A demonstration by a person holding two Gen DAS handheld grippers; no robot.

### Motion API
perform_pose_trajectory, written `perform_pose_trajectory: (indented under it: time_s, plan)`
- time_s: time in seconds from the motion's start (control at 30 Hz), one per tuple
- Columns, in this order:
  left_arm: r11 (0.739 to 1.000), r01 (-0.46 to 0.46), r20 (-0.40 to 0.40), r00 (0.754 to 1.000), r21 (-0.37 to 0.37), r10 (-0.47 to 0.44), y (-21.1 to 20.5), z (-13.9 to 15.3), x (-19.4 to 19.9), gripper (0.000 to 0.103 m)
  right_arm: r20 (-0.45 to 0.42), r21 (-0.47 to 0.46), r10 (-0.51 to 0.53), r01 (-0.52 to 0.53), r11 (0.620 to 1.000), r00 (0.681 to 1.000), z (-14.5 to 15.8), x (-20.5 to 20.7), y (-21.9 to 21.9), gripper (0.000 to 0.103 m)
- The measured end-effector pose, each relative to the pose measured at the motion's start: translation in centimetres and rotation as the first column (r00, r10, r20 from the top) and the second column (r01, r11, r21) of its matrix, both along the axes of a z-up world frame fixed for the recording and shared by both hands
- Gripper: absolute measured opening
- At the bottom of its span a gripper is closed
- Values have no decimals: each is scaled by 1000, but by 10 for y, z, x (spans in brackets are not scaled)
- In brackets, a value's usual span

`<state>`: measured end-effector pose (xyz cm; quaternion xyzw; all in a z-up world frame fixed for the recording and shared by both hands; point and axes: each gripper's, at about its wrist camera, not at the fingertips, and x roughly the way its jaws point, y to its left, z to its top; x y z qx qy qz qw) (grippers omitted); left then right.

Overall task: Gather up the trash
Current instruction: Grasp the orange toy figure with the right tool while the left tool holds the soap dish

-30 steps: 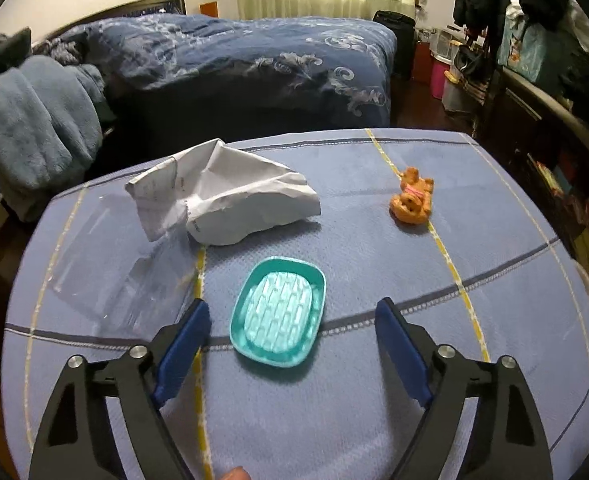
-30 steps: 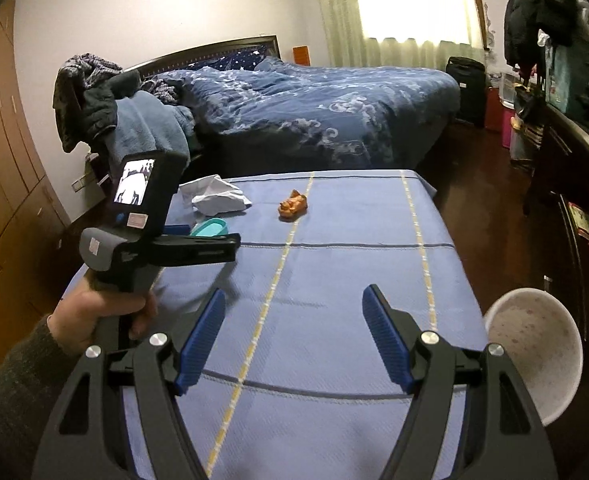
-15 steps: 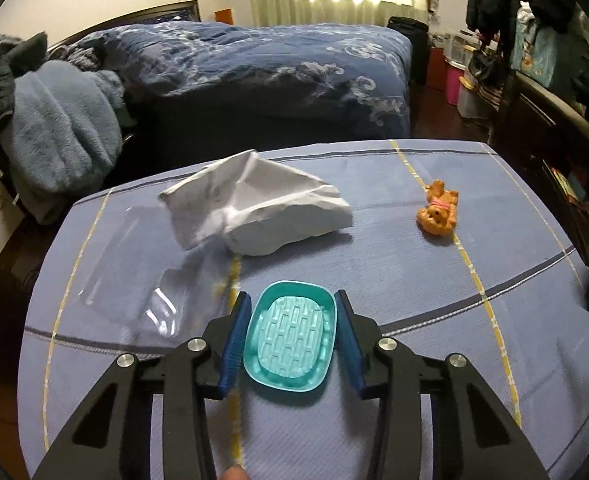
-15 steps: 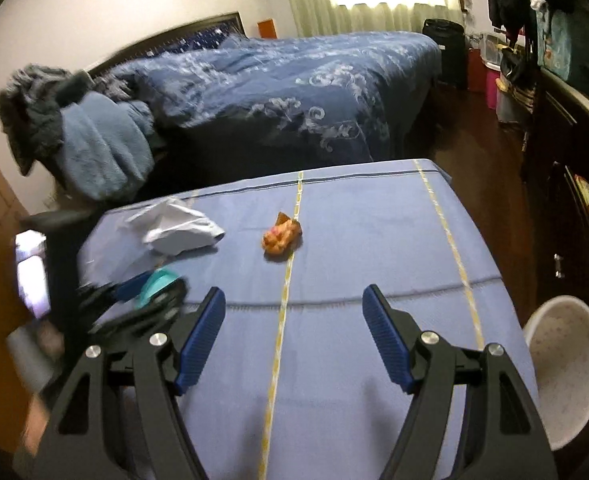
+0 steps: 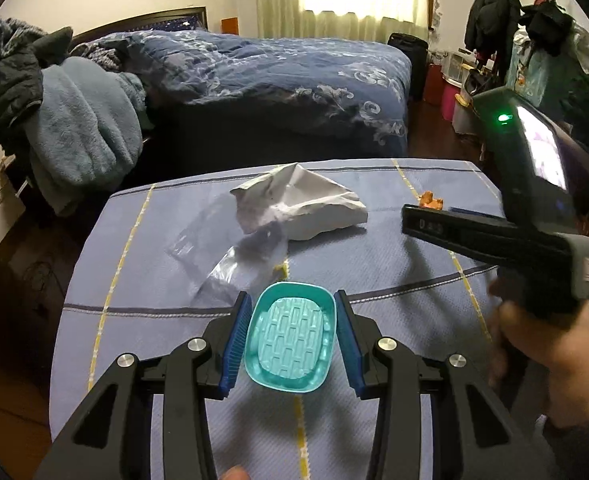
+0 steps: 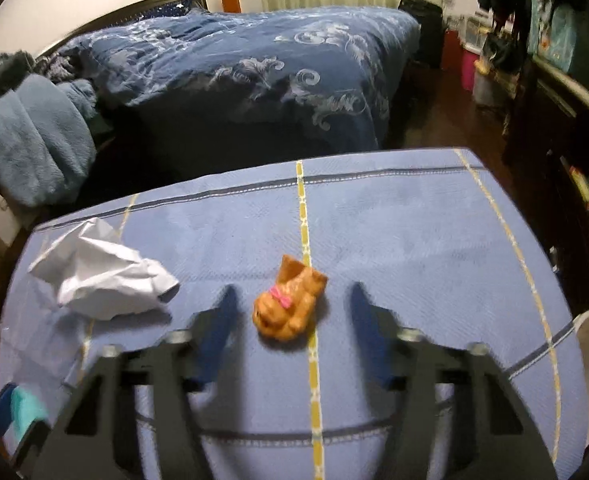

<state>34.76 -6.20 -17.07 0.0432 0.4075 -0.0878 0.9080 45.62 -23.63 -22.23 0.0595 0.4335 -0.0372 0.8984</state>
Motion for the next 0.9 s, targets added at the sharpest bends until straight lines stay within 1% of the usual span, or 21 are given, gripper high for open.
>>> perform_pose_trajectory:
  time_s: [0.03, 0.13, 0.27, 0.4, 0.67, 0.83, 0.9]
  plan:
    - [1000, -5, 0, 1000, -5, 5, 2, 1, -1, 42, -1, -16, 2, -2, 1000, 1000, -1, 1, 2, 38]
    - [1000, -15, 6, 1000, -12, 15, 4, 2, -4, 42, -4, -20, 15, -15, 1000, 1000, 0, -2, 3, 37]
    - [999, -23, 15, 1000, -23, 23, 6, 5, -13, 42, 2, 3, 33, -33, 999, 999, 4, -23, -3, 37]
    - [999, -20, 20, 1000, -36, 21, 4, 9, -26, 42, 15, 52, 55, -56, 997, 998, 14, -59, -15, 37]
    - [998, -27, 37, 999, -64, 30, -4, 18, -62, 42, 78, 156, 89, -100, 983, 993, 39, -144, -37, 37]
    - [995, -43, 50, 998, -89, 48, -5, 23, -86, 42, 125, 169, 102, -123, 978, 987, 52, -191, -45, 37]
    - [996, -47, 60, 997, -82, 52, -7, 26, -94, 42, 141, 165, 109, -132, 977, 984, 56, -208, -45, 37]
